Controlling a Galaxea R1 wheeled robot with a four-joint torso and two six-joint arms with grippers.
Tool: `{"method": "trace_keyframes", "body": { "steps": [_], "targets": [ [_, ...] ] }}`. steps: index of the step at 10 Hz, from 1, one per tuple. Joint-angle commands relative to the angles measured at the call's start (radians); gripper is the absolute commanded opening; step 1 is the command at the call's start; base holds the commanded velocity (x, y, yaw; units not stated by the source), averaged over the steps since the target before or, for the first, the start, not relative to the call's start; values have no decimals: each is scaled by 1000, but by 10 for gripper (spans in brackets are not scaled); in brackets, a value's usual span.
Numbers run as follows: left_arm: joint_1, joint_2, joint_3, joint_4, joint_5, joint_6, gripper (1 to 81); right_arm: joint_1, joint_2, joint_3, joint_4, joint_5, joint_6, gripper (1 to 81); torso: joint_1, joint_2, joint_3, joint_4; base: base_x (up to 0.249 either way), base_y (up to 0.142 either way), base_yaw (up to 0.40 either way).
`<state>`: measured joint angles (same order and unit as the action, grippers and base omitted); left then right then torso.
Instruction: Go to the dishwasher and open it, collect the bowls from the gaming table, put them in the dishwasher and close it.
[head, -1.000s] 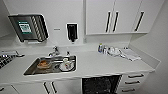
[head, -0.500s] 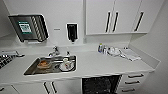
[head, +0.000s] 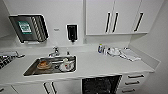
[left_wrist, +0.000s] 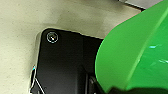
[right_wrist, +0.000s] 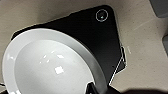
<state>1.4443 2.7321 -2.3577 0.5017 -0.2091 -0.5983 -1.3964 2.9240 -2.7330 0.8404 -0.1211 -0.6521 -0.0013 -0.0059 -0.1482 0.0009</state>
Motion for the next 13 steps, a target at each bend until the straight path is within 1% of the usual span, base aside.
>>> {"method": "trace_keyframes", "body": {
  "steps": [1, 5, 9, 10, 11, 13],
  "targets": [
    [-47, -15, 8, 12, 24, 5, 10, 58, -10, -2, 2, -84, -1, 10, 1, 0, 0, 0, 90, 0, 0],
    [-48, -15, 8, 12, 24, 5, 10, 56, -12, -2, 2, -84, -1, 10, 1, 0, 0, 0, 95, 0, 0],
    [-40, -35, 24, 12, 19, 5, 10, 56, -12, 3, 0, -84, -1, 10, 3, 0, 0, 0, 0, 0, 0],
    [-37, -47, 40, 12, 8, 5, 10, 56, -10, 4, 0, -84, -1, 10, 3, 1, 0, 0, 0, 0, 0],
    [-32, -70, 64, 12, -21, 5, 10, 56, -10, 9, -7, -84, -6, 10, 3, 0, 0, 0, 0, 0, 0],
    [-31, -156, 164, 11, -38, 3, 10, 58, -10, 13, -7, -84, -6, 10, 3, 0, 0, 0, 0, 0, 0]
  ]
}}
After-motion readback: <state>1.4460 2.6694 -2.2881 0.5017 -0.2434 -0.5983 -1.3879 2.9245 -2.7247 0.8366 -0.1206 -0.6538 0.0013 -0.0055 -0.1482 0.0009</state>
